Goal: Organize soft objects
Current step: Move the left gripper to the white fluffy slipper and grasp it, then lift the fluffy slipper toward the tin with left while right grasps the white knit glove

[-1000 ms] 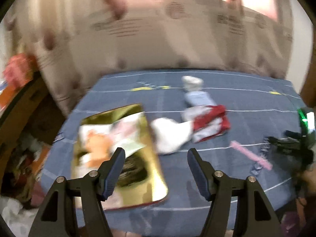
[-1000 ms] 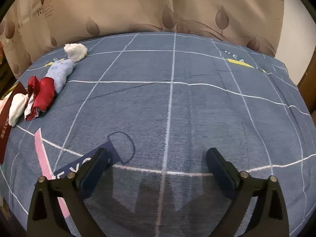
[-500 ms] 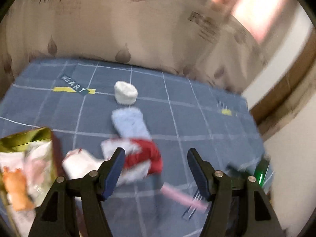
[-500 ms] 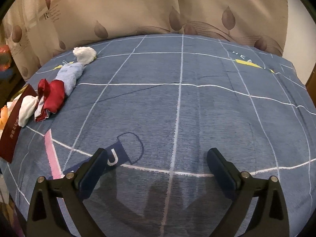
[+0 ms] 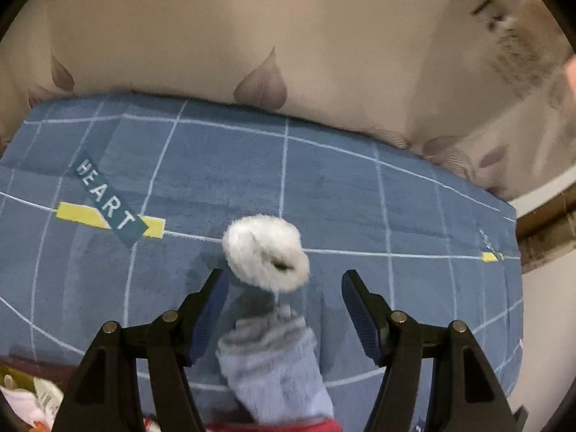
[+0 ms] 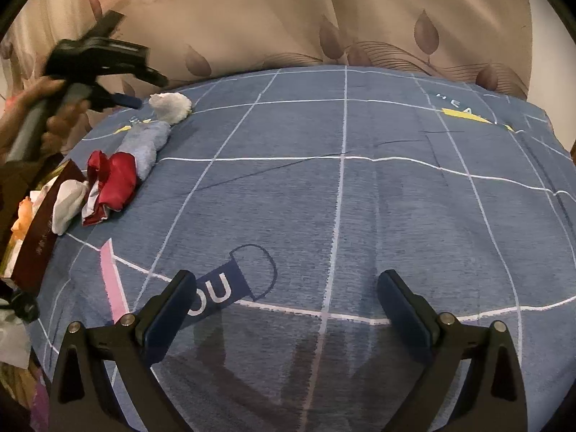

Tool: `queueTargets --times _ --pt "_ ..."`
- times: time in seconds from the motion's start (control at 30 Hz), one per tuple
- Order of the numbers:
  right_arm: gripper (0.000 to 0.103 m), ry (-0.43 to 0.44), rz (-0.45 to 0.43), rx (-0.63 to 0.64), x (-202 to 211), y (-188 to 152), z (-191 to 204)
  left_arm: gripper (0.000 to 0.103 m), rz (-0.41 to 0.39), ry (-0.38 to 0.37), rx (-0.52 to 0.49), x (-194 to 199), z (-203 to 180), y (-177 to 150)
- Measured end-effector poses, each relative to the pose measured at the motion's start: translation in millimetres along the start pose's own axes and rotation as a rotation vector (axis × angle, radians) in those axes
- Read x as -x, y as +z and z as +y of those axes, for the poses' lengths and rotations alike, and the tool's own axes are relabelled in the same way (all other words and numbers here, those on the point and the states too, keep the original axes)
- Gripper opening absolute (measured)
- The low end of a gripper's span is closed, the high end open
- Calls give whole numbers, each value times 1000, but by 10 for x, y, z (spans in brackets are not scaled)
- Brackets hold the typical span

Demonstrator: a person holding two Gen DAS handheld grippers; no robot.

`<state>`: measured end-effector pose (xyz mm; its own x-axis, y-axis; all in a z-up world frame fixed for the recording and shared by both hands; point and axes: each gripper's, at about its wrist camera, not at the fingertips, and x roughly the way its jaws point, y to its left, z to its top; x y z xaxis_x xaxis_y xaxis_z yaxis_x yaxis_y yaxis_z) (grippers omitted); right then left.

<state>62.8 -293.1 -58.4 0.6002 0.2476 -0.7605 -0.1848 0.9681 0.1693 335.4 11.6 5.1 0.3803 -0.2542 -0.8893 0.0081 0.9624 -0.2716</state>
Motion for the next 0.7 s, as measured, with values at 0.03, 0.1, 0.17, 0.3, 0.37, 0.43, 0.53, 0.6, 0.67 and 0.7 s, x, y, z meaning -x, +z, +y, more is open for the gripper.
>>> queueTargets --times 0.03,0.1,0.17,0.3,0.37,0.43,0.53,0.6,0.67,0.7 --pt "100 6 0 1 0 -2 3 67 4 6 -2 -54 -3 21" --pt "100 12 -1 1 -1 -3 3 67 11 27 -17 -146 -34 68" --pt "100 19 -3 -1 -2 -2 0 67 9 64 -40 -247 -57 116" --pt "100 27 -4 -8 -6 0 -10 34 -2 62 -42 -405 -20 93" --pt "100 27 -4 -11 -12 7 -14 32 -5 53 -20 -412 48 71" --pt "100 28 -5 -13 -13 10 -14 30 -47 51 -18 -280 56 35" --pt "100 33 -5 -20 -17 16 -29 29 -134 -18 5 126 39 -107" --pt "100 32 -6 -26 -17 18 -41 29 -181 -93 27 460 25 -320" --pt "100 28 -6 -27 -16 16 -39 29 -225 -116 15 776 -44 -577" --pt "100 26 -6 -26 -19 16 -41 30 -253 -129 -1 960 -77 -741"
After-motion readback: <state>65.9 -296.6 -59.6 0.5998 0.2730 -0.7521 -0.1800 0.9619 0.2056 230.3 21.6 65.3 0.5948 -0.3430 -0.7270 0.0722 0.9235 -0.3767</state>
